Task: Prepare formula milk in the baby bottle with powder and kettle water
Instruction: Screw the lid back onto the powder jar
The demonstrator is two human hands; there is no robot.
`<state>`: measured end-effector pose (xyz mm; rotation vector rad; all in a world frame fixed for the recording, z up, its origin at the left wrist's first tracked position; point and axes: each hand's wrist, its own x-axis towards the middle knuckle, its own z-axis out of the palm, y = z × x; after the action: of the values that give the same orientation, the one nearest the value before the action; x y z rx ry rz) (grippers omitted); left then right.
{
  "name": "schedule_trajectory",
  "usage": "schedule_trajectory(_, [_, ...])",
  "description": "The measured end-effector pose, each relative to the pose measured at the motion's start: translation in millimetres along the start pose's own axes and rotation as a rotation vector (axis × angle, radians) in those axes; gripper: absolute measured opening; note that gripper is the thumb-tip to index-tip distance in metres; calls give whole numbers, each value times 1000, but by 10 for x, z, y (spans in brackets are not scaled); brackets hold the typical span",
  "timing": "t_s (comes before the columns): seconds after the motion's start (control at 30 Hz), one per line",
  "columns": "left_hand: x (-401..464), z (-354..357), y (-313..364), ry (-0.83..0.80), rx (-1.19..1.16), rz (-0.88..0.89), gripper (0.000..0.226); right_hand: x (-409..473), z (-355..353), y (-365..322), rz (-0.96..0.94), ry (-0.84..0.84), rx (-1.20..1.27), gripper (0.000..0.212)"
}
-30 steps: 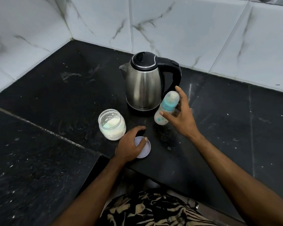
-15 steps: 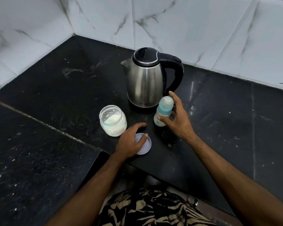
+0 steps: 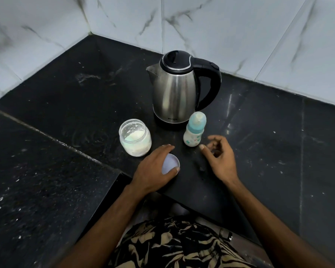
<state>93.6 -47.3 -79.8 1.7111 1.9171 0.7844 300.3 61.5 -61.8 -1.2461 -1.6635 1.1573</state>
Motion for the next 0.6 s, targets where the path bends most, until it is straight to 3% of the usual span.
schedule_trajectory(0.1, [-123, 43, -35, 12, 154, 61, 85, -160, -4, 38, 49, -50, -63, 13])
schedule_trajectory(0.2, [-121, 55, -55, 9, 250, 68, 87, -234, 49, 9, 17, -110, -97, 10])
schedule_trajectory(0.3, [-109, 39, -9, 15, 169, 13, 81, -256, 116, -58, -45, -137, -108, 12])
schedule_trajectory(0.4, [-113, -4, 138, 103, -227, -179, 70, -284, 176, -105, -80, -233, -64, 28])
schedule_trajectory(0.5, [-85, -54, 241, 150, -806, -405, 64, -328, 236, -172, -126, -422, -48, 67])
schedule_trajectory(0.6, [-84, -104, 301, 85, -1115, -486, 59, -336, 365, -267, -271, -466, -91, 83])
